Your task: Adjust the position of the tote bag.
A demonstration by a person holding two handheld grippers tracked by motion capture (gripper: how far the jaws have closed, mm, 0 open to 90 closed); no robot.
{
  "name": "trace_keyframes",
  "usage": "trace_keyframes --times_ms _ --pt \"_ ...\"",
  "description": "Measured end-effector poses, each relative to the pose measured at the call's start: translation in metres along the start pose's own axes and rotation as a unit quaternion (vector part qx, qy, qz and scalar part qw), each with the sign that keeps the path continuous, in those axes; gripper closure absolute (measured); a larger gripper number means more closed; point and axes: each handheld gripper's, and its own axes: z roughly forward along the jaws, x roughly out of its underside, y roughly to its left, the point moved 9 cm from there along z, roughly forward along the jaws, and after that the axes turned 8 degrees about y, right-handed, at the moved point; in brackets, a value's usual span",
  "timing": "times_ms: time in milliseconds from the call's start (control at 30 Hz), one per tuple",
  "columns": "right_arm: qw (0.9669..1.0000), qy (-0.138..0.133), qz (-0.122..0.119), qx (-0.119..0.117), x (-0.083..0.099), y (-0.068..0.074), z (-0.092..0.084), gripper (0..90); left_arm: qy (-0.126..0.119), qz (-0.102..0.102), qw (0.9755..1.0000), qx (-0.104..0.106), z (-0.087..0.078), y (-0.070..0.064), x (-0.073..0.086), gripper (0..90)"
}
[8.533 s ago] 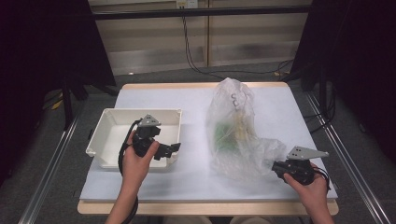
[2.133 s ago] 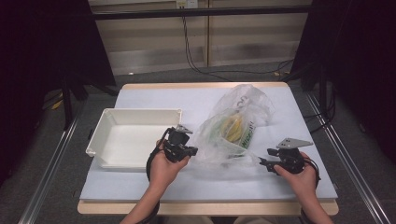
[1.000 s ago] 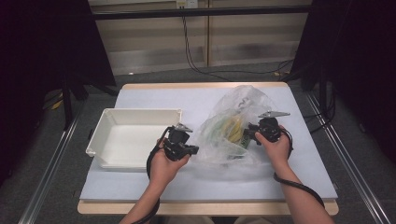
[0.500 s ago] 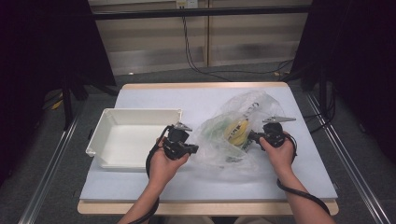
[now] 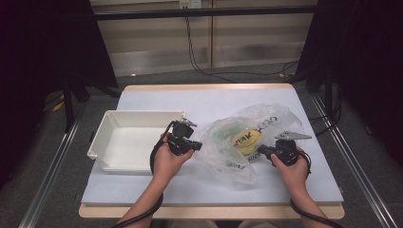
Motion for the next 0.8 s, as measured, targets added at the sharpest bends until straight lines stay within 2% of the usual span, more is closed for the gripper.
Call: trace_keyframes --times_ms 67,167,200,233,267,300,433,567,733,800 --pt "1.0 0.0 0.004 -0.003 0.004 0.002 -0.003 90.0 -0.001 -0.004 1.0 -0.002 0.0 0.001 -0.001 89.5" --pt "1.0 0.002 0.0 -0.005 0.008 0.007 -0.006 90.0 0.005 0.002 1.0 0.004 0.001 0.002 -0.004 89.5" --pt "1.0 0.001 -0.004 -0.005 0.01 0.008 -0.006 90.0 0.001 -0.005 1.0 0.0 0.002 0.002 -0.005 89.5" --pt "1.0 0.002 -0.001 -0.005 0.011 0.01 -0.007 90.0 0.005 0.002 1.0 0.001 0.002 0.003 -0.006 89.5" --pt "1.0 0.002 -0.002 -0.006 0.012 0.011 -0.008 90.0 0.0 -0.007 1.0 0.005 0.003 0.002 -0.008 89.5" --pt "1.0 0.002 -0.002 -0.006 0.012 0.011 -0.008 90.0 0.003 -0.001 1.0 0.005 0.003 0.002 -0.008 89.5" --pt "0.9999 0.007 -0.004 -0.006 0.016 0.014 -0.009 90.0 0.003 -0.007 0.9999 0.007 0.004 0.004 -0.012 89.5" --pt "0.9998 0.015 -0.005 -0.008 0.021 0.017 -0.008 90.0 0.009 -0.01 0.9999 0.003 0.003 0.01 -0.015 89.5" --pt "0.9996 0.023 -0.009 -0.013 0.025 0.022 -0.01 90.0 0.0 -0.027 0.9996 0.0 0.003 0.017 -0.02 89.6" --pt "0.9996 0.024 -0.01 -0.014 0.026 0.023 -0.011 90.0 0.005 -0.023 0.9997 -0.001 0.002 0.019 -0.02 89.6"
